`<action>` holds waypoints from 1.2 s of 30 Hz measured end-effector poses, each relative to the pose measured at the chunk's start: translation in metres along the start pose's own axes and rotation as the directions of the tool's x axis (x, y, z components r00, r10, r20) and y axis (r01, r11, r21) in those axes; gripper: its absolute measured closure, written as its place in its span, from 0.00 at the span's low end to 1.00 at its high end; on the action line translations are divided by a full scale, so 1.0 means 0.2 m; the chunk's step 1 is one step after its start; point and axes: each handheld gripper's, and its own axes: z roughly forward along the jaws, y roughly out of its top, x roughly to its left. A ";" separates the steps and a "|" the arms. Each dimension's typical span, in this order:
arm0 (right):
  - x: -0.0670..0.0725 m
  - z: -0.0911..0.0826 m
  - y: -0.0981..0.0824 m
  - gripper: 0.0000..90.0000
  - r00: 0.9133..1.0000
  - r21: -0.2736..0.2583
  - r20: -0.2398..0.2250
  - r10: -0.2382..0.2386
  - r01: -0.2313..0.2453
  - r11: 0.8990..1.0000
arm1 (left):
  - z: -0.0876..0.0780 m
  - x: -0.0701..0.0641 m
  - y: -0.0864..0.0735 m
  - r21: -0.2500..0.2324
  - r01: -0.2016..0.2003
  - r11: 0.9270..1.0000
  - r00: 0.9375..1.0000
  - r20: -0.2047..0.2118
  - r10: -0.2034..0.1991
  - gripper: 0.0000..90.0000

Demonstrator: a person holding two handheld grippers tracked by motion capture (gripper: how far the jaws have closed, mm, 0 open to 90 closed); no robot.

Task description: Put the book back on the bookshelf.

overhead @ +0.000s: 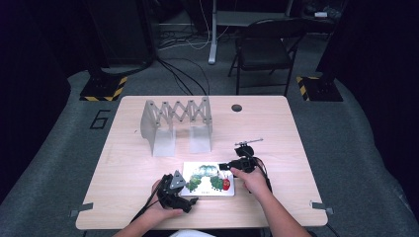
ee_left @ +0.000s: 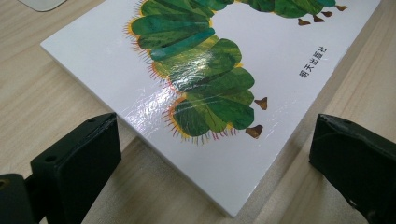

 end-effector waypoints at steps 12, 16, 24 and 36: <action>0.02 -0.03 0.00 0.34 1.000 -0.010 0.006 -0.021 0.021 1.000 | 0.01 0.00 0.00 -0.004 -0.002 1.000 1.000 -0.003 0.002 0.00; 0.02 -0.03 0.00 0.34 1.000 -0.017 0.004 -0.025 0.025 1.000 | 0.00 0.00 0.00 -0.001 -0.005 1.000 1.000 -0.003 0.005 0.00; 0.04 -0.06 0.00 0.34 1.000 -0.038 -0.004 -0.022 0.022 0.999 | 0.01 0.00 0.00 0.001 0.000 1.000 1.000 -0.009 0.000 0.00; 0.10 -0.13 0.01 0.35 0.999 -0.090 -0.023 -0.034 0.032 0.995 | 0.00 -0.01 0.01 0.026 0.030 0.999 0.999 -0.032 -0.029 0.00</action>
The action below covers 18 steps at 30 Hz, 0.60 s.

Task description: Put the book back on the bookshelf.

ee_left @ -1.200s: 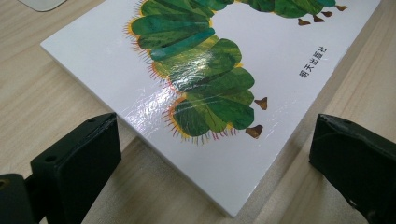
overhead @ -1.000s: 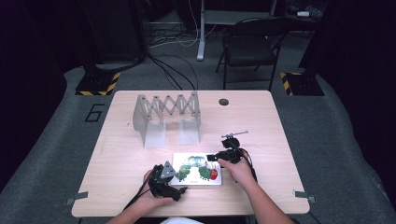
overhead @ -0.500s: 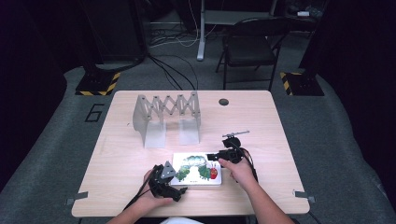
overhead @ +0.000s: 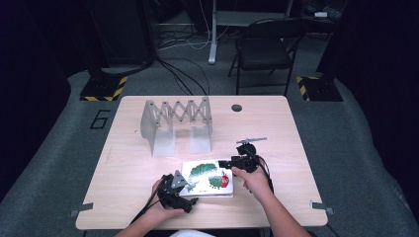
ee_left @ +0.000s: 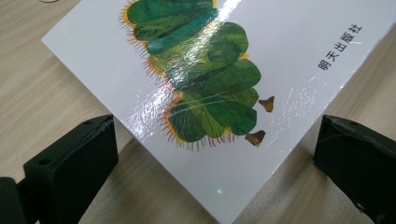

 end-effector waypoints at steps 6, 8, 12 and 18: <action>0.02 -0.01 0.00 0.35 1.000 -0.011 -0.011 -0.025 0.025 1.000 | -0.01 0.00 0.01 0.022 0.009 1.000 1.000 -0.025 -0.008 0.00; 0.03 -0.01 0.00 0.36 1.000 -0.003 -0.019 -0.010 0.010 1.000 | -0.01 0.00 0.01 0.036 0.022 0.999 0.999 -0.028 -0.021 0.00; 0.03 -0.01 0.00 0.36 0.999 -0.019 -0.027 -0.032 0.032 0.999 | -0.01 0.00 0.02 0.053 0.036 0.998 0.998 -0.060 -0.033 0.00; 0.06 -0.02 0.00 0.38 0.998 -0.018 -0.053 -0.018 0.018 1.000 | -0.02 -0.04 0.02 0.034 -0.022 0.999 0.994 -0.110 0.026 0.00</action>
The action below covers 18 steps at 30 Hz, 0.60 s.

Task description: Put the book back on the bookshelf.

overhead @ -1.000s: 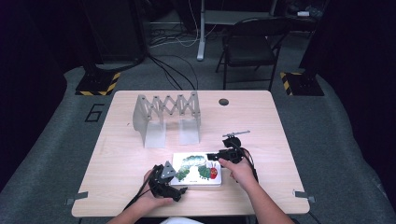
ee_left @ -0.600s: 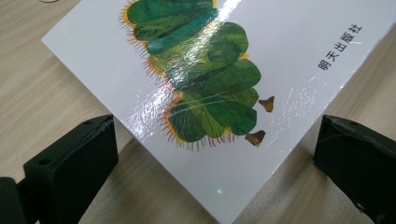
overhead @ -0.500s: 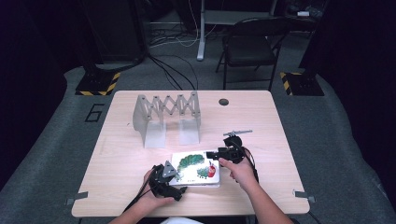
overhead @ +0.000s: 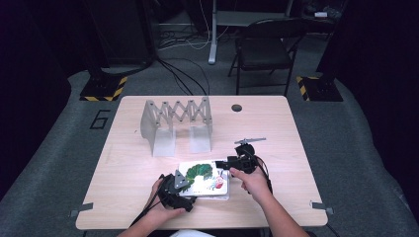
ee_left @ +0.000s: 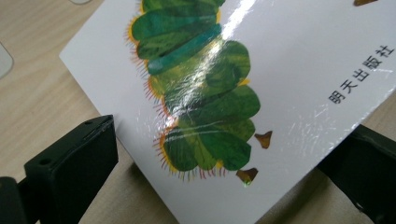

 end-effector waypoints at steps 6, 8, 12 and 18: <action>0.01 0.00 0.00 0.39 1.000 0.005 -0.017 -0.006 0.006 1.000 | -0.02 -0.03 0.00 -0.025 -0.090 0.996 0.995 -0.038 0.089 0.05; 0.01 0.01 0.00 0.40 1.000 0.009 -0.022 -0.001 0.001 1.000 | -0.03 -0.04 0.00 -0.037 -0.116 0.993 0.993 -0.043 0.114 0.10; -0.01 0.03 -0.01 0.39 1.000 0.030 -0.016 0.006 -0.005 1.000 | -0.03 -0.04 0.00 -0.046 -0.135 0.990 0.991 -0.030 0.134 0.14; -0.02 0.05 -0.01 0.38 1.000 0.036 -0.010 0.010 -0.009 0.999 | -0.03 -0.03 0.00 -0.053 -0.143 0.988 0.989 -0.033 0.141 0.14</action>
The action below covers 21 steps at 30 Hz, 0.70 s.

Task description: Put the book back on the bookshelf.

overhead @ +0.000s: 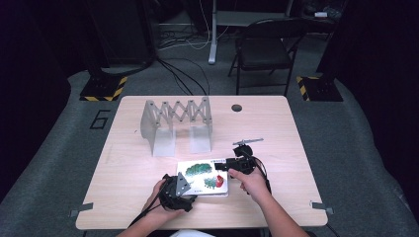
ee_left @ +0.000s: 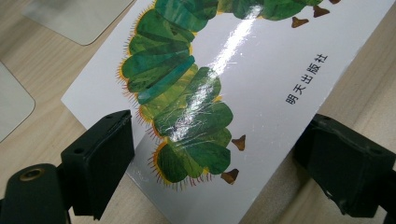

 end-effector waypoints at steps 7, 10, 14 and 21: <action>-0.05 0.01 0.01 0.34 0.999 -0.011 0.030 0.036 -0.035 0.999 | 0.00 0.01 -0.01 -0.009 0.003 1.000 1.000 0.009 -0.003 0.14; -0.06 0.02 0.02 0.34 0.998 -0.009 0.029 0.050 -0.050 0.999 | 0.00 0.01 -0.01 -0.015 0.004 1.000 1.000 0.009 -0.004 0.14; -0.09 0.05 0.03 0.34 0.998 0.006 0.030 0.054 -0.054 0.999 | 0.01 0.01 -0.01 -0.020 0.003 1.000 1.000 0.006 -0.003 0.13; -0.09 0.11 0.04 0.33 0.998 0.039 0.023 0.056 -0.057 0.998 | 0.01 0.01 -0.02 -0.030 0.006 1.000 1.000 -0.007 -0.006 0.13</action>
